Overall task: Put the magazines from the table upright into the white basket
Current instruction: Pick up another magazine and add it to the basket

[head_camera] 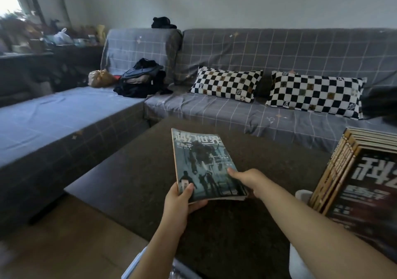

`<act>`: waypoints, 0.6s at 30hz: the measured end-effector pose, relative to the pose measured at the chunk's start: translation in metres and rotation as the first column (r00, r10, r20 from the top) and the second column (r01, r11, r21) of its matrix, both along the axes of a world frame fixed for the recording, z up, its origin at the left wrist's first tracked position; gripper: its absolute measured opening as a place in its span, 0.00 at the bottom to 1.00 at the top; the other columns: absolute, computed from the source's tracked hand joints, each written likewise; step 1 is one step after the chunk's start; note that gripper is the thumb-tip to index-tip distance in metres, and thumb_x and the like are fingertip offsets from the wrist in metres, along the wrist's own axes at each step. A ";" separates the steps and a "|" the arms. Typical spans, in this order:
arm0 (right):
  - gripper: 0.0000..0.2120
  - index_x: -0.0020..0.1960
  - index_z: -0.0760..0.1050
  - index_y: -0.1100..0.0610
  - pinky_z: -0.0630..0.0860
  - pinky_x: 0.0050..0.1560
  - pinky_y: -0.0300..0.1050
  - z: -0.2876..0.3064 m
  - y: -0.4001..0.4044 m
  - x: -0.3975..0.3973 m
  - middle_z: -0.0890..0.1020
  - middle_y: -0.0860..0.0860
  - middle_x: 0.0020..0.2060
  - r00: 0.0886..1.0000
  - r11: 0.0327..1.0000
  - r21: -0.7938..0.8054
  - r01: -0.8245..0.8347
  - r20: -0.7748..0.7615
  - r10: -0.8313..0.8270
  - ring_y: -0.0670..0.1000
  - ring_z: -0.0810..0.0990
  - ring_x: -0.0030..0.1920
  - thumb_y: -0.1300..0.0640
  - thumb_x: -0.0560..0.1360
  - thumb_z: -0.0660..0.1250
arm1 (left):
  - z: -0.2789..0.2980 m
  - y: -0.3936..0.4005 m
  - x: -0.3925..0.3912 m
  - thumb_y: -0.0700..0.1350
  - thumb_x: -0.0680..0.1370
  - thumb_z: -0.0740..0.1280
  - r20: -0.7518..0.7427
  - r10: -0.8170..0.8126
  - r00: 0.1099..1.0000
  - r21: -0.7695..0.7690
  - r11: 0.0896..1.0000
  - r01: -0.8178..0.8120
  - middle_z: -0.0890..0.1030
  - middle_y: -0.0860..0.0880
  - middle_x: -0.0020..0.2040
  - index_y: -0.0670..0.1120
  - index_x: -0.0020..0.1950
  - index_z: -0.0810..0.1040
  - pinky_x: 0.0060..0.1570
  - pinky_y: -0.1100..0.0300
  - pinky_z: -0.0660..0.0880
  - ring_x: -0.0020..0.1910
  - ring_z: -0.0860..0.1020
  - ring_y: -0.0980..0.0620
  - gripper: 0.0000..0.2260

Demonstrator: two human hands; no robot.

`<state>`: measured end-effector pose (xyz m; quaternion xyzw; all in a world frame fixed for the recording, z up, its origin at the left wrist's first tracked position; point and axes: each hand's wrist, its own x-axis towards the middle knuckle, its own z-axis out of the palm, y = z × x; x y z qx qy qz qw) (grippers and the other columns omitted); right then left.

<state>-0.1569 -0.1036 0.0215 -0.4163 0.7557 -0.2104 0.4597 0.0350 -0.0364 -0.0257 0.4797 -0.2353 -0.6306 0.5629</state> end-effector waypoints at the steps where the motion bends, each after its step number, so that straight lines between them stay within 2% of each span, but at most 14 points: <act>1: 0.38 0.69 0.66 0.62 0.71 0.51 0.49 0.005 0.011 0.002 0.73 0.59 0.65 0.999 1.000 -0.004 -0.019 0.044 0.019 0.60 0.72 0.63 0.40 0.69 0.70 | 0.003 0.013 0.007 0.40 0.79 0.64 -0.019 -0.010 1.000 -0.040 0.999 0.009 0.83 0.42 0.54 0.44 0.63 0.74 0.39 0.53 0.81 0.49 0.84 0.44 0.12; 3: 0.36 0.68 0.67 0.62 0.72 0.59 0.53 0.018 0.032 0.003 0.74 0.59 0.65 0.989 0.997 -0.048 -0.052 0.135 0.059 0.60 0.73 0.63 0.41 0.69 0.70 | 0.013 0.036 0.019 0.39 0.79 0.64 -0.034 -0.028 0.999 -0.111 0.993 0.024 0.84 0.42 0.52 0.42 0.62 0.74 0.37 0.54 0.81 0.47 0.84 0.45 0.12; 5: 0.33 0.67 0.69 0.63 0.71 0.63 0.57 0.033 0.057 0.002 0.76 0.59 0.62 0.970 0.991 -0.127 -0.048 0.230 0.076 0.60 0.75 0.61 0.45 0.70 0.71 | 0.028 0.057 0.023 0.39 0.78 0.65 -0.023 -0.055 0.998 -0.171 0.984 0.051 0.85 0.43 0.50 0.42 0.61 0.74 0.35 0.55 0.81 0.46 0.85 0.45 0.12; 9: 0.14 0.55 0.77 0.61 0.72 0.61 0.60 0.063 0.110 -0.015 0.81 0.58 0.53 0.932 0.948 -0.317 -0.015 0.340 0.128 0.60 0.79 0.54 0.55 0.73 0.70 | 0.063 0.096 0.018 0.42 0.72 0.68 0.033 -0.117 0.993 -0.263 0.957 0.122 0.86 0.44 0.48 0.42 0.59 0.75 0.33 0.55 0.81 0.45 0.85 0.45 0.16; 11: 0.10 0.52 0.76 0.58 0.74 0.60 0.60 0.076 0.136 -0.027 0.82 0.57 0.50 0.928 0.923 -0.385 -0.003 0.343 0.146 0.59 0.80 0.52 0.56 0.73 0.70 | 0.077 0.113 0.010 0.43 0.71 0.69 0.056 -0.143 0.988 -0.295 0.943 0.153 0.85 0.44 0.49 0.42 0.60 0.76 0.33 0.56 0.81 0.46 0.85 0.45 0.17; 15: 0.14 0.56 0.75 0.55 0.75 0.59 0.59 0.097 0.185 -0.054 0.81 0.55 0.52 0.930 0.872 -0.488 0.045 0.339 0.142 0.56 0.80 0.53 0.54 0.73 0.70 | 0.099 0.141 -0.011 0.43 0.70 0.69 0.106 -0.200 0.974 -0.345 0.911 0.225 0.86 0.46 0.47 0.44 0.60 0.76 0.31 0.57 0.81 0.45 0.85 0.47 0.18; 18: 0.16 0.58 0.74 0.54 0.76 0.57 0.58 0.105 0.218 -0.076 0.82 0.53 0.51 0.904 0.827 -0.542 0.147 0.413 0.110 0.55 0.81 0.52 0.57 0.72 0.71 | 0.109 0.158 -0.029 0.45 0.70 0.70 0.184 -0.237 0.954 -0.374 0.880 0.291 0.86 0.48 0.46 0.46 0.60 0.76 0.28 0.59 0.80 0.43 0.84 0.49 0.18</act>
